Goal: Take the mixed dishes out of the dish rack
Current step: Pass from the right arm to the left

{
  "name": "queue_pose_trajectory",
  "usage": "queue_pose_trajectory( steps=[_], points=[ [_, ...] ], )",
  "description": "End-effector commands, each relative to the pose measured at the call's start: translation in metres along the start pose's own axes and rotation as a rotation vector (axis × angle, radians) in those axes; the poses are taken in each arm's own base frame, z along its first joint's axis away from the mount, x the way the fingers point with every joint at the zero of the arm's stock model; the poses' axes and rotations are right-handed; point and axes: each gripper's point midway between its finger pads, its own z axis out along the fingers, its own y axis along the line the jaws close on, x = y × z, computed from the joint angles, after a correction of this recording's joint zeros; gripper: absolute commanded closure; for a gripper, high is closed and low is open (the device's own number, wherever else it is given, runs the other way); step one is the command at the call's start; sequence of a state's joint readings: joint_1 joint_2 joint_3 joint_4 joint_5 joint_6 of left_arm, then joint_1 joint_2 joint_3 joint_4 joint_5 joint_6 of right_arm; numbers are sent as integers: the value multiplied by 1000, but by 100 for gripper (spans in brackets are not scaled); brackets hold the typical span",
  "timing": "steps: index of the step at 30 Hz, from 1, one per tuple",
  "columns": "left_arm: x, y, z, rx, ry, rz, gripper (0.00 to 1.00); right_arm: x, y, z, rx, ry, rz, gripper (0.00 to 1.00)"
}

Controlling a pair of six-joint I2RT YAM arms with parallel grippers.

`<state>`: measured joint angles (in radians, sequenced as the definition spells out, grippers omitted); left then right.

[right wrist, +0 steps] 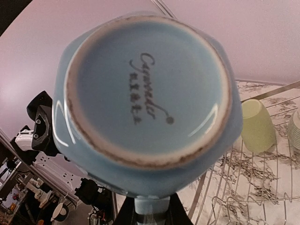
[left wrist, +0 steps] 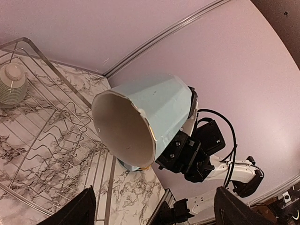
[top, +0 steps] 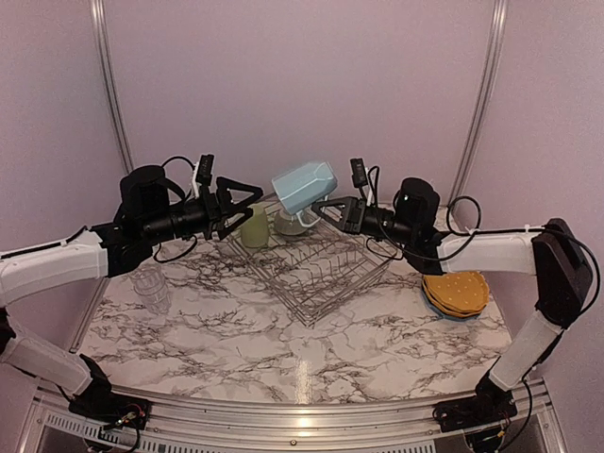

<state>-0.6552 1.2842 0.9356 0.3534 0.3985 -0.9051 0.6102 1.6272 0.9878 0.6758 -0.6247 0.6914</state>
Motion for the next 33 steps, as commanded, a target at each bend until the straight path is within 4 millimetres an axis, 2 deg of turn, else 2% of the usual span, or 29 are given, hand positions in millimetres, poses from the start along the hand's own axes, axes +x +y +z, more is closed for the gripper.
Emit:
queue_pose_trajectory(
  steps=[1,4,8,13,16,19,24,27,33],
  points=[
    [1,-39,13,198,0,-49,12,-35,78,-11,-308,-104,-70,100],
    [8,-42,23,220,22,-69,14,-30,86,-13,-382,-102,-50,100],
    [12,-54,29,267,34,-57,18,-16,82,-7,-403,-65,-7,100],
    [10,-66,21,290,4,-26,26,-6,77,-7,-399,-53,12,100],
    [8,-67,13,289,-22,-9,25,-7,78,-8,-405,-60,8,100],
    [6,-65,9,270,-45,-6,18,-10,79,-9,-401,-67,1,100],
    [-1,-71,9,279,-67,-10,16,-1,88,3,-404,-29,-22,100],
    [-2,-72,14,297,-59,-35,24,6,94,13,-401,-9,-33,100],
    [-1,-68,14,294,-66,-66,45,10,92,15,-396,-19,-7,100]
  ],
)
